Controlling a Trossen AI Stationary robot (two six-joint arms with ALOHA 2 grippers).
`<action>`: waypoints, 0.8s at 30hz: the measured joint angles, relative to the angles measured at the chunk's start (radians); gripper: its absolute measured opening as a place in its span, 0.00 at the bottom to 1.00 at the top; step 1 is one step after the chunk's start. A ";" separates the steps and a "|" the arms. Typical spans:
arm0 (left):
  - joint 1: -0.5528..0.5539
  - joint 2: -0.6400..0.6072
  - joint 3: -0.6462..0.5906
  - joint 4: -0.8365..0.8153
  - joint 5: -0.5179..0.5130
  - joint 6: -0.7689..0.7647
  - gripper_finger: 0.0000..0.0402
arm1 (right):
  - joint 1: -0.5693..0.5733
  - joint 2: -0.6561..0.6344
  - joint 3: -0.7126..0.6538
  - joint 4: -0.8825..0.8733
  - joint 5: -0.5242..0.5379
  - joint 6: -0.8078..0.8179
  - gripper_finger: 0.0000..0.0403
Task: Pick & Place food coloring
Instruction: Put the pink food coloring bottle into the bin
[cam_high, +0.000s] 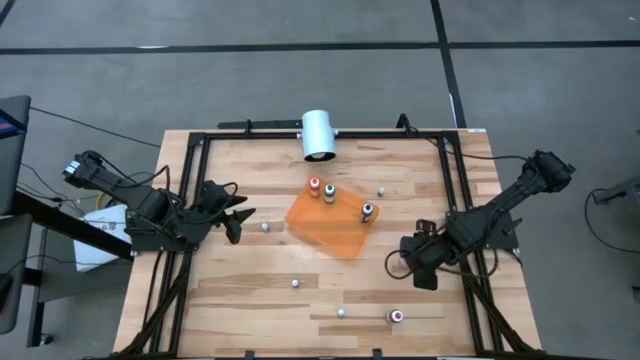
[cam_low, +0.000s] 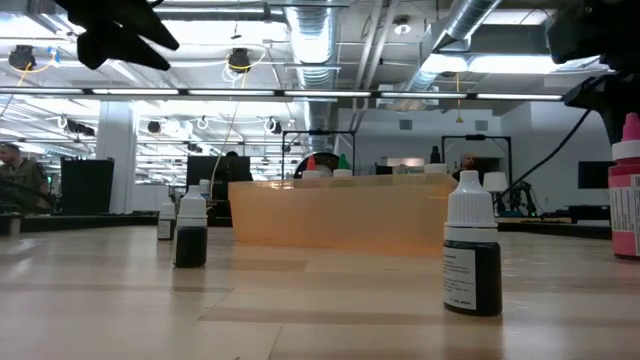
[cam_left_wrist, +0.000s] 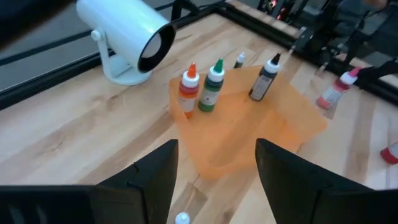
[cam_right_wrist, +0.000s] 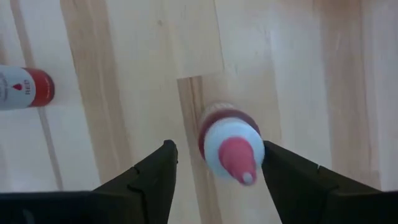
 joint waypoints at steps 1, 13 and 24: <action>0.000 0.000 0.000 -0.013 0.001 -0.006 0.51 | -0.002 0.011 0.000 0.009 0.001 -0.003 0.54; 0.000 0.000 0.000 -0.047 0.032 -0.029 0.51 | -0.047 0.086 0.000 0.056 0.001 -0.003 0.54; 0.000 0.000 0.000 -0.073 0.038 -0.048 0.51 | -0.048 0.083 0.000 0.049 -0.002 -0.001 0.46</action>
